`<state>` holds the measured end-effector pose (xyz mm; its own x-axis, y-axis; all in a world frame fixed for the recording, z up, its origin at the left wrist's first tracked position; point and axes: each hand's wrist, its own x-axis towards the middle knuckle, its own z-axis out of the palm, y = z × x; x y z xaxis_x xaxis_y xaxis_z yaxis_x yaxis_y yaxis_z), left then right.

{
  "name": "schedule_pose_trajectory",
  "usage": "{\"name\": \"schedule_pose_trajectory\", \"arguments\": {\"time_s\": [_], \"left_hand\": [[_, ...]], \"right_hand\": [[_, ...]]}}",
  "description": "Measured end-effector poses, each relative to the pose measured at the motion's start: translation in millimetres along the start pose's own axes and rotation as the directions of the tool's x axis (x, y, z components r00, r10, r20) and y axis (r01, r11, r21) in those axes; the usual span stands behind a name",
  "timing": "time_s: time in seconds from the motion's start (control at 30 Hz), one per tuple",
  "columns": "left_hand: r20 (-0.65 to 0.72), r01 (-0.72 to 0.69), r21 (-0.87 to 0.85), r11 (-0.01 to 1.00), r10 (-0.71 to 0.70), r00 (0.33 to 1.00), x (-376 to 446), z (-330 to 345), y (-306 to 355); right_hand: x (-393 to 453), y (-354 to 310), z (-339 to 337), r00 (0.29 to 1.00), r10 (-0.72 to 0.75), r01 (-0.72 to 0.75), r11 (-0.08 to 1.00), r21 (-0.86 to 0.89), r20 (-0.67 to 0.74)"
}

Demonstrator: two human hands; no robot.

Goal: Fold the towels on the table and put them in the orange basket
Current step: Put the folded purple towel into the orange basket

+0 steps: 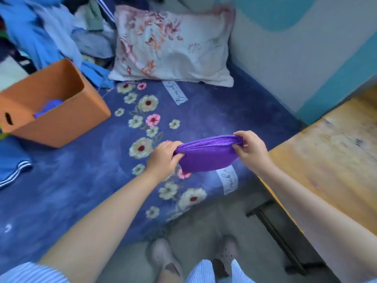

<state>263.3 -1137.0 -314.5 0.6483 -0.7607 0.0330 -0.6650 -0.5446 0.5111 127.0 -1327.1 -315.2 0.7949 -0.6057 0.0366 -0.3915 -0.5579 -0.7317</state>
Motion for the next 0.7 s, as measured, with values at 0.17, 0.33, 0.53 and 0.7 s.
{"name": "schedule_pose_trajectory", "arguments": {"time_s": [0.17, 0.33, 0.53, 0.7], "left_hand": [[-0.135, 0.329, -0.135, 0.935, -0.346, 0.928, -57, -79, -87], [-0.196, 0.428, -0.253, 0.868, -0.479, 0.856, -110, -164, -171], [-0.368, 0.441, -0.178, 0.88, -0.475, 0.799, -135, -256, -249], [-0.476, 0.466, -0.109, 0.878, -0.457, 0.751, -141, -293, -283]], "right_hand": [[15, -107, 76, 0.966, -0.181, 0.178, 0.983, 0.033, 0.186], [19, -211, 147, 0.874, -0.374, 0.386, 0.922, 0.026, 0.309], [33, -322, 216, 0.825, -0.473, 0.494, 0.87, 0.012, 0.31], [47, -363, 251, 0.814, -0.478, 0.498, 0.867, 0.026, 0.33]]}}
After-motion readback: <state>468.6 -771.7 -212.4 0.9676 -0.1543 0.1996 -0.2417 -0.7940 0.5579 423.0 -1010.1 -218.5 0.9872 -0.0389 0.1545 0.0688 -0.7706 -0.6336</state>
